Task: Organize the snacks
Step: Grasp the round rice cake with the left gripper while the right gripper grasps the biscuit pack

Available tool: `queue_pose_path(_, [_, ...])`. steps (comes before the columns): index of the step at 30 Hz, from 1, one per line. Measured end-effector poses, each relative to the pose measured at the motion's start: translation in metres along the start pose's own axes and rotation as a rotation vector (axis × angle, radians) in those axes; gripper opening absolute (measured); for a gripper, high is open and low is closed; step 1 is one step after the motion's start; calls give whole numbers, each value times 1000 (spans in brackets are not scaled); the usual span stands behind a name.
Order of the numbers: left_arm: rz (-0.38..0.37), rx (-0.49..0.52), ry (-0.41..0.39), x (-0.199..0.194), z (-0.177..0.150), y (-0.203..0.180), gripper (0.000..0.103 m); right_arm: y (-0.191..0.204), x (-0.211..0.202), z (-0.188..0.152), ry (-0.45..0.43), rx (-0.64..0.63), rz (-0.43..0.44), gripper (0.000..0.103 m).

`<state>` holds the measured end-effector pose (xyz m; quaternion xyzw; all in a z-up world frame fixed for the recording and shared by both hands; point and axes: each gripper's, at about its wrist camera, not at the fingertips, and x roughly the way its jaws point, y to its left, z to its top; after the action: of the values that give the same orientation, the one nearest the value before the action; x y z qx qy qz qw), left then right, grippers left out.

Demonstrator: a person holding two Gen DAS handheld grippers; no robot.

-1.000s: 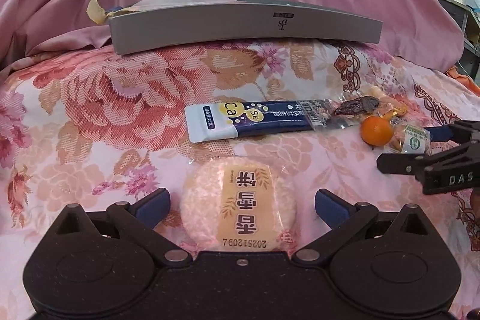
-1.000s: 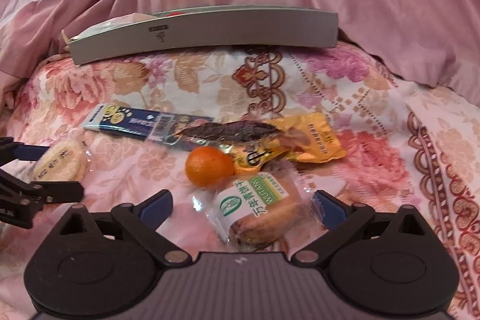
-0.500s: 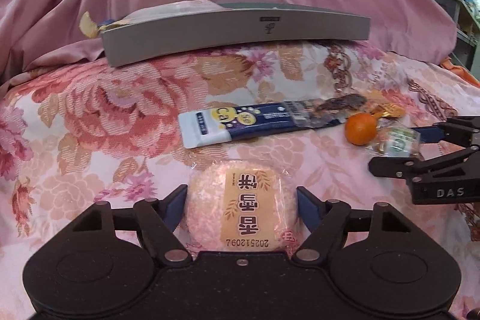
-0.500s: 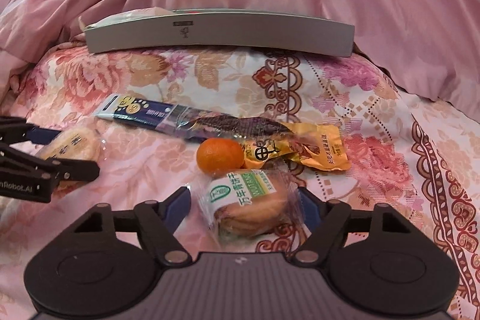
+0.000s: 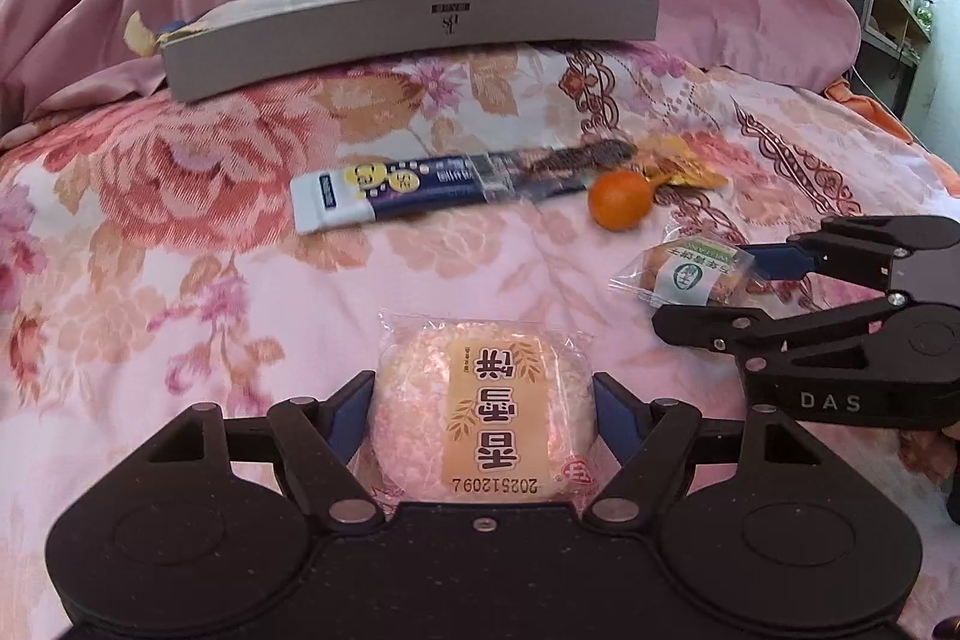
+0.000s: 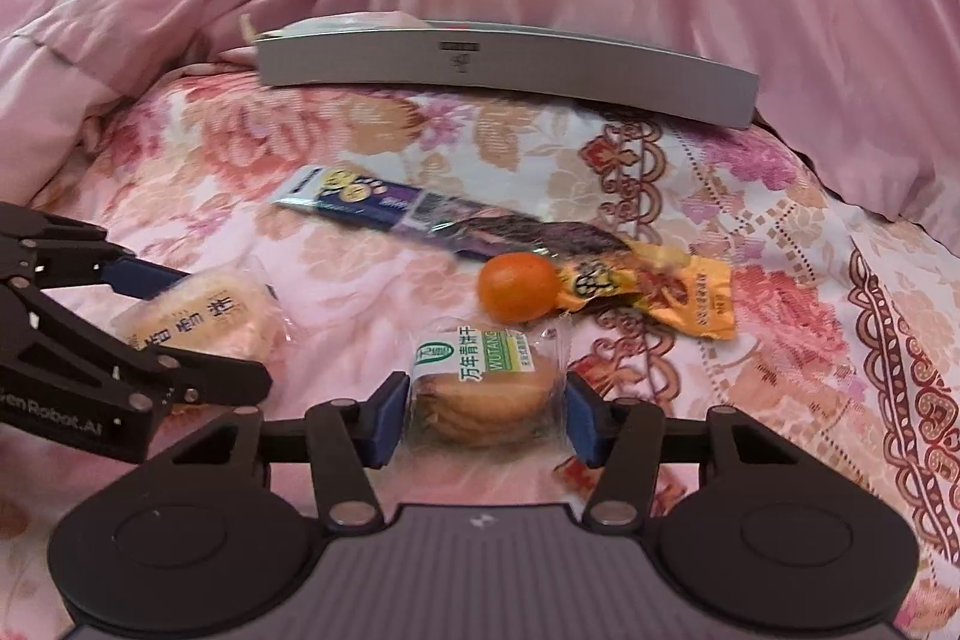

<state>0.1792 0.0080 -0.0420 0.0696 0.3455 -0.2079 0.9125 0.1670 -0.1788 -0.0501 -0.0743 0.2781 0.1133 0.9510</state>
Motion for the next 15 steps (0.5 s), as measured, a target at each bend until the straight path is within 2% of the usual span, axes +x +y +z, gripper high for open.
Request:
queue_pose_path(12, [59, -27, 39, -30, -21, -11, 77, 21, -46, -24, -31, -50, 69, 58])
queue_pose_path(15, [68, -17, 40, -31, -21, -12, 77, 21, -45, -25, -24, -38, 72, 62])
